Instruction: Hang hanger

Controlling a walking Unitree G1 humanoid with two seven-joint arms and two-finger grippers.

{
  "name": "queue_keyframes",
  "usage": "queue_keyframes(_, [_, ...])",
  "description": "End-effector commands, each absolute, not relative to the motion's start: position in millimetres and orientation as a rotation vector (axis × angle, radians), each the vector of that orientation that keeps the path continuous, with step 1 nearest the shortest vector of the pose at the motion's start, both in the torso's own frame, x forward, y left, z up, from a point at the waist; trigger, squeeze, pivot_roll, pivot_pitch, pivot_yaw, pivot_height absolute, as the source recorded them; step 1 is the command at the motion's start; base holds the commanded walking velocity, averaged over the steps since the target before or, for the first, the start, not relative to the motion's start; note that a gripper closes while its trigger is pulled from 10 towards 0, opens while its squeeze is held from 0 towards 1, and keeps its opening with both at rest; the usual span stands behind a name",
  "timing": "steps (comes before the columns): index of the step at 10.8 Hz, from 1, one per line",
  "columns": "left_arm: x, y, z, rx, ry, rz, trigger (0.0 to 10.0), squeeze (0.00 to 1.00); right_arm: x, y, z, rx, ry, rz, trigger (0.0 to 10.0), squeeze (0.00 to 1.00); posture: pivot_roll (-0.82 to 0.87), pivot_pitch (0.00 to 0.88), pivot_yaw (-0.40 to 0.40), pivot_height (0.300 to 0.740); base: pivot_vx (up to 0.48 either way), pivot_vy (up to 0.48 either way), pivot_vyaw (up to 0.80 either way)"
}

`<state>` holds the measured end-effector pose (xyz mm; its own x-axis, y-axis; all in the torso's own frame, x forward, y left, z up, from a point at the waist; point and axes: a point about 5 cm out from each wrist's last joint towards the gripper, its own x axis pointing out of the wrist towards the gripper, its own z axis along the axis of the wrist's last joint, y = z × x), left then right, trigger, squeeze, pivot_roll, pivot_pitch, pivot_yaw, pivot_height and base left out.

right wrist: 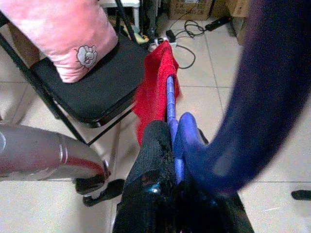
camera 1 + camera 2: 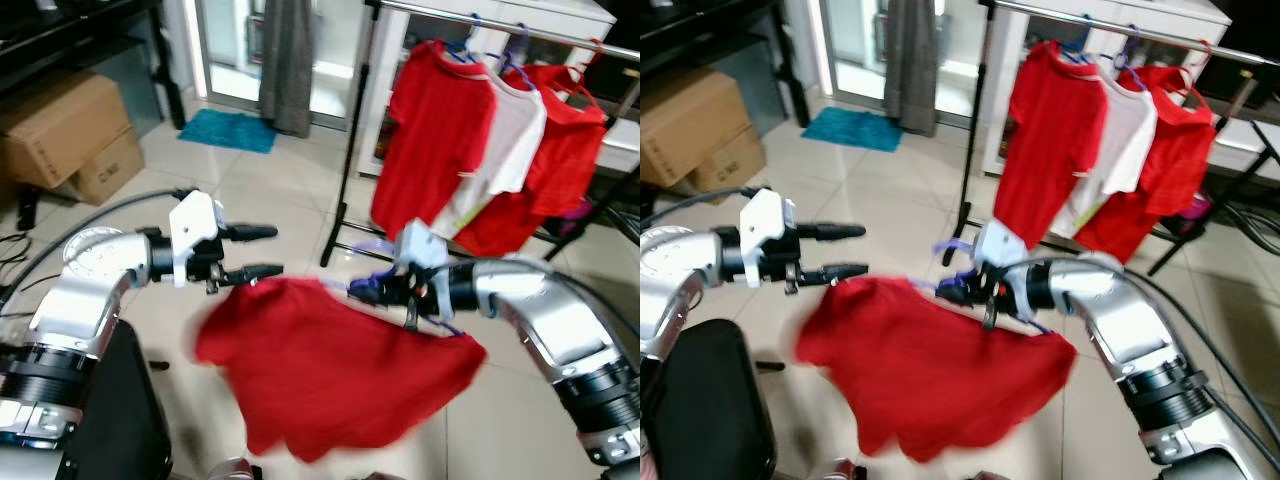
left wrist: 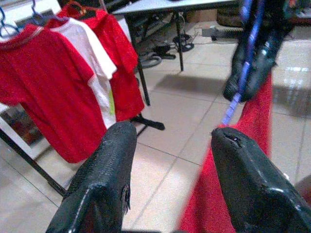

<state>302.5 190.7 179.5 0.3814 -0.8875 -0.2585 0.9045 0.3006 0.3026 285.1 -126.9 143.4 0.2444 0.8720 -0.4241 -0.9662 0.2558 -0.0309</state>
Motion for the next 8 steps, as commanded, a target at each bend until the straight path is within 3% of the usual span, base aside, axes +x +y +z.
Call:
queue_keyframes(1, [306.4,187.3,188.9,0.476,0.006,-1.183,10.0,1.0,285.5,-127.5,146.7,-0.324,0.337,1.283,0.0,0.0,-0.08,0.0,-0.092,0.74,0.0,0.0,0.0])
queue_keyframes(3, [317.5,187.2,196.1,0.416,-0.047,-1.106,10.0,1.0,293.8,-136.7,145.5,-0.325,0.336,1.206,0.0,0.0,-0.09,0.0,-0.076,0.74,0.0,0.0,0.0])
queue_keyframes(5, [316.8,185.4,184.0,0.289,-0.069,-0.905,10.0,1.0,295.5,-145.2,124.6,-0.216,0.338,0.979,0.0,0.0,-0.09,0.0,-0.089,0.74,0.0,0.0,0.0])
queue_keyframes(6, [309.8,182.2,164.0,0.247,-0.007,-0.795,10.0,0.89,296.6,-151.0,110.6,-0.13,0.346,0.77,0.0,0.0,-0.09,0.0,-0.092,0.74,0.0,0.0,0.0])
queue_keyframes(7, [304.0,181.7,150.7,0.158,0.01,-0.702,10.0,0.0,297.2,-156.5,98.4,-0.055,0.365,0.581,0.0,0.0,-0.1,0.0,-0.074,0.74,0.0,0.0,0.0])
queue_keyframes(8, [295.9,179.3,138.3,0.123,0.052,-0.602,10.0,0.0,299.2,-167.7,87.7,0.017,0.382,0.38,0.0,0.0,-0.1,0.0,-0.07,0.74,0.0,0.0,0.0])
